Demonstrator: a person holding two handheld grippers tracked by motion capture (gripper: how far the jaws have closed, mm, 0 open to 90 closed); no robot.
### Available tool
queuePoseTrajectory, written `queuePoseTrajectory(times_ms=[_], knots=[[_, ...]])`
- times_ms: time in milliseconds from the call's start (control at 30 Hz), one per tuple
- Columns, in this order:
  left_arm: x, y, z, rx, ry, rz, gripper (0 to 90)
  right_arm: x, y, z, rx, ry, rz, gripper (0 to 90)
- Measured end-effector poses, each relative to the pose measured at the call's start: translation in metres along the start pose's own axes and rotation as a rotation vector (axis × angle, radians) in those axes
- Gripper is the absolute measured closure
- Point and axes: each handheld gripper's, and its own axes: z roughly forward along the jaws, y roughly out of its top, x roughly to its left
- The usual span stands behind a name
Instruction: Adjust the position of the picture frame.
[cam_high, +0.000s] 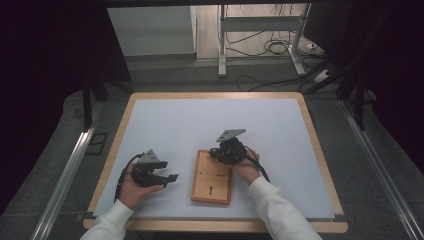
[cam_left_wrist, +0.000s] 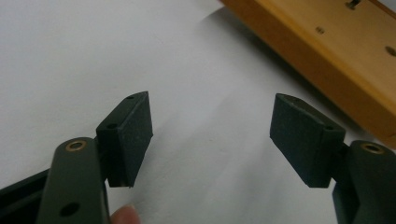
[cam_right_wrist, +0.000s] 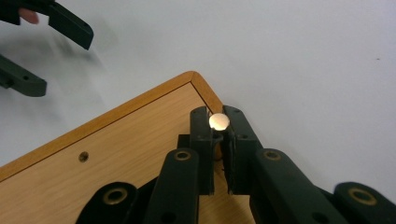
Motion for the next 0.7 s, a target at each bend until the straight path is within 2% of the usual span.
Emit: queuePoseTrajectory(times_ms=[100, 167, 200, 267, 433, 533, 700], knots=[[0.000, 0.000, 0.000, 0.001, 0.002, 0.001, 29.5, 0.003, -0.001, 0.009, 0.018, -0.023, -0.019, 83.9], [0.000, 0.000, 0.000, 0.002, 0.002, 0.003, 29.5, 0.001, -0.004, 0.013, 0.012, -0.016, 0.001, 83.3], [0.000, 0.000, 0.001, 0.004, 0.003, 0.003, 29.5, -0.001, -0.005, 0.013, 0.002, -0.001, 0.019, 82.9], [0.000, 0.000, 0.001, 0.006, 0.002, 0.002, 29.5, -0.001, -0.006, 0.012, -0.002, 0.005, 0.026, 82.8], [-0.001, 0.000, 0.003, 0.014, 0.001, 0.012, 29.5, 0.004, -0.005, 0.012, -0.006, -0.024, 0.012, 82.4], [-0.001, 0.000, 0.002, 0.012, 0.002, 0.011, 29.5, 0.003, -0.007, 0.013, -0.020, -0.021, 0.035, 81.9], [-0.001, 0.000, 0.004, 0.017, 0.001, 0.009, 29.5, 0.008, -0.006, 0.015, -0.022, -0.021, 0.014, 81.4]])
